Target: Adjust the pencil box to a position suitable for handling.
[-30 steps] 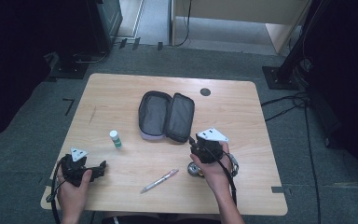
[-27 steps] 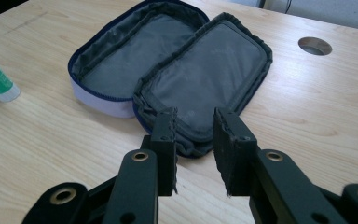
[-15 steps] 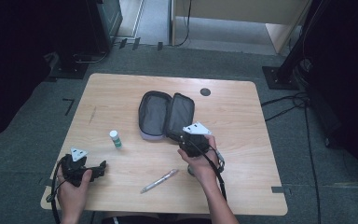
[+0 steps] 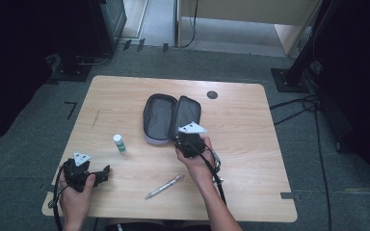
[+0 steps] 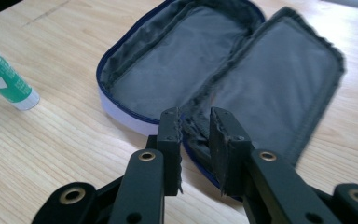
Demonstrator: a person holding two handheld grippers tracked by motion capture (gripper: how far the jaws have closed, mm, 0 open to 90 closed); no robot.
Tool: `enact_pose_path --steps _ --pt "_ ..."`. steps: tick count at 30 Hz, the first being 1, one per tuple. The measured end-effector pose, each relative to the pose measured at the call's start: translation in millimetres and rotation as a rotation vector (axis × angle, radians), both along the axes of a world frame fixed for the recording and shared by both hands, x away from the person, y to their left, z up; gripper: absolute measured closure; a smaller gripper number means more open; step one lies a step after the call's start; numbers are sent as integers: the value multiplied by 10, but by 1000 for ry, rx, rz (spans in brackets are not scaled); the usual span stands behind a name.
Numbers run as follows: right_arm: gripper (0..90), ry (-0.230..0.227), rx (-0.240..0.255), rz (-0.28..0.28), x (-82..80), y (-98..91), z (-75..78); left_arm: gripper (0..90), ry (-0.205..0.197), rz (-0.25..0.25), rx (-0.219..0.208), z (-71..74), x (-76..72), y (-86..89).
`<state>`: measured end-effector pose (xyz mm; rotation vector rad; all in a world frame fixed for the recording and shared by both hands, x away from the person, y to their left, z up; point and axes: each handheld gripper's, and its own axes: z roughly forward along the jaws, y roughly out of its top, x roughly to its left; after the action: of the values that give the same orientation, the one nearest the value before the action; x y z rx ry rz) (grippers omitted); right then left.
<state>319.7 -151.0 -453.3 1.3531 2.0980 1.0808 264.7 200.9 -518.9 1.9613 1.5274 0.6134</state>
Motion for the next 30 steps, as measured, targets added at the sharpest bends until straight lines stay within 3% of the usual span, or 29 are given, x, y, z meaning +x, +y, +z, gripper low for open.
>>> enact_pose_path --steps 4,10,16,20,21,30 --pt "736 11 -17 3 64 74 -76 0 -1 1 -2 -1 0 -2" --pt "735 40 20 -8 184 96 -155 0 -1 -6 -1 -1 1 -1" --pt "717 48 -7 -20 245 105 -196 0 0 -5 1 -1 -1 -5" --pt "802 63 -38 4 260 111 -225 0 -1 -6 1 -1 -3 -10" --pt "861 55 -69 11 257 109 -224 0 -1 -6 2 -1 -2 -11" --pt "896 15 -164 48 229 -40 -162 0 -1 -6 2 -1 -1 -10"
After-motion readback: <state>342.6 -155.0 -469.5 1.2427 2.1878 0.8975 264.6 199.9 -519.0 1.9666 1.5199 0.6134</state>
